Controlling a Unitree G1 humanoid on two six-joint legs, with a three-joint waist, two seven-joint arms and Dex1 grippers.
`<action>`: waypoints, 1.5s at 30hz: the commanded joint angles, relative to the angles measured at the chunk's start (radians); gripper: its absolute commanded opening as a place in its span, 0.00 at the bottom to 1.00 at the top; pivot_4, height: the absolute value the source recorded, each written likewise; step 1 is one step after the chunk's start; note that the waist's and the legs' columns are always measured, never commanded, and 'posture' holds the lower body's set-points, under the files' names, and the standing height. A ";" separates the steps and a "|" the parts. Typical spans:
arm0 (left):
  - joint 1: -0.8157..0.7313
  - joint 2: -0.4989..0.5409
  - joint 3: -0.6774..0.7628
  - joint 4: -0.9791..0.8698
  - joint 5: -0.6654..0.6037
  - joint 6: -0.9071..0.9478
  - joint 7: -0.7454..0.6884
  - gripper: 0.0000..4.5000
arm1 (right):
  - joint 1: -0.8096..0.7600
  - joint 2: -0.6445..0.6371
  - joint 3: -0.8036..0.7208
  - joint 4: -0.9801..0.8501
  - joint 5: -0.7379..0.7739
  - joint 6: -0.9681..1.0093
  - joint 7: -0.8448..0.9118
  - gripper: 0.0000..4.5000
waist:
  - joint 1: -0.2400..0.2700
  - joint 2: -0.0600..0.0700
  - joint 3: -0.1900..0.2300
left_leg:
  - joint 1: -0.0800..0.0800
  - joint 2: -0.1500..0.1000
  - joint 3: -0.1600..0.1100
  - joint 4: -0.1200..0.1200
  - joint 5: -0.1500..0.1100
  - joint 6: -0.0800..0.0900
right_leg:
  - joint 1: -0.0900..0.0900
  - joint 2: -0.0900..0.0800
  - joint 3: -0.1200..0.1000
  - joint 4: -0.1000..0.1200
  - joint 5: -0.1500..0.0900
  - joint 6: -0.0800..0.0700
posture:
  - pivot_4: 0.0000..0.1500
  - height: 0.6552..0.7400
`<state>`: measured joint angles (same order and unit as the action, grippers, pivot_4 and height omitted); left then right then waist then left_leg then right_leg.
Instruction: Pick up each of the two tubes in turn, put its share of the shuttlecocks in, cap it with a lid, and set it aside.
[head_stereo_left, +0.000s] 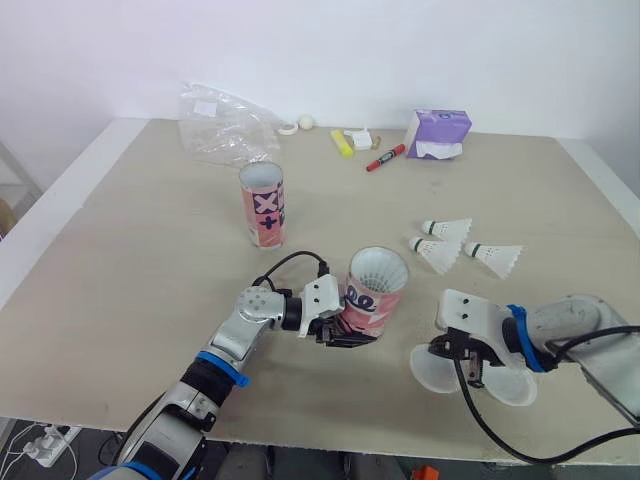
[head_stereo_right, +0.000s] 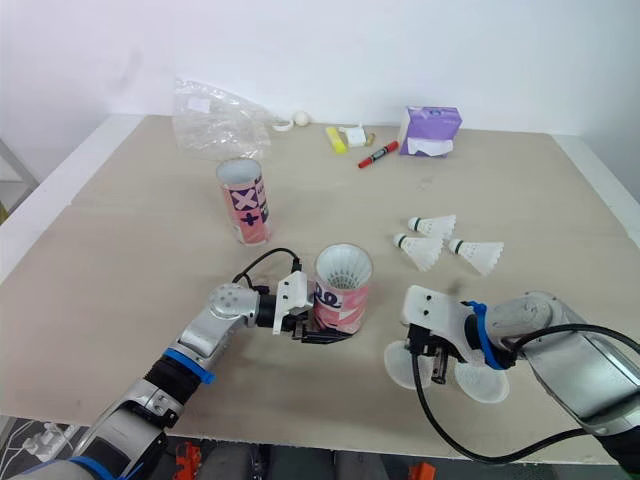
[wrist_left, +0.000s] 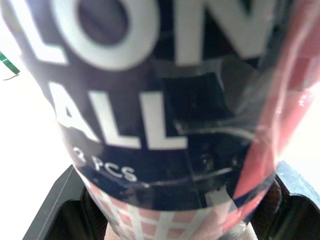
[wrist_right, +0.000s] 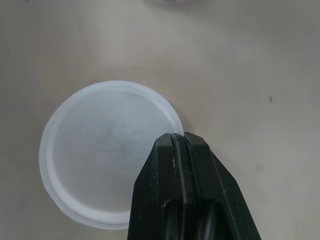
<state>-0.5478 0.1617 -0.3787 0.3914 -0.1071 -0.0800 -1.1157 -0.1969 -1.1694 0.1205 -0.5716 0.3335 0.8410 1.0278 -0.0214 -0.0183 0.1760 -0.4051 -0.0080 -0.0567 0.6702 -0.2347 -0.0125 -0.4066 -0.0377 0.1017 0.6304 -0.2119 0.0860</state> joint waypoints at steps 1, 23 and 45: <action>0.011 0.013 -0.021 0.034 0.031 0.029 -0.001 0.71 | -0.136 -0.009 -0.193 0.023 0.119 -0.069 0.095 0.02 | -0.003 0.001 0.000 | 0.000 0.000 0.000 0.000 0.000 0.000 | 0.000 0.000 0.000 0.000 0.000 0.000 | 1.00 1.00; 0.013 0.009 -0.034 0.029 0.030 0.065 0.007 0.71 | -0.654 0.120 0.042 0.188 0.071 -0.259 0.249 0.02 | 0.000 0.001 0.000 | 0.001 0.002 0.000 -0.002 0.000 0.000 | -0.001 0.000 -0.003 0.000 0.000 -0.005 | 1.00 1.00; 0.010 0.013 -0.027 0.023 0.024 0.088 0.017 0.71 | -0.650 0.187 0.061 0.248 -0.039 -0.382 0.277 0.02 | -0.001 0.001 0.000 | 0.001 0.002 0.000 -0.002 0.000 0.000 | -0.001 0.000 -0.003 0.000 0.000 -0.006 | 1.00 1.00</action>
<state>-0.5587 0.1662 -0.3887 0.3766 -0.1083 -0.0276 -1.1004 -0.8355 -0.9826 0.1980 -0.3186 0.2982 0.4739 1.3024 -0.0224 -0.0171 0.1756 -0.4037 -0.0058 -0.0570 0.6681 -0.2348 -0.0126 -0.4074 -0.0374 0.0983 0.6304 -0.2117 0.0804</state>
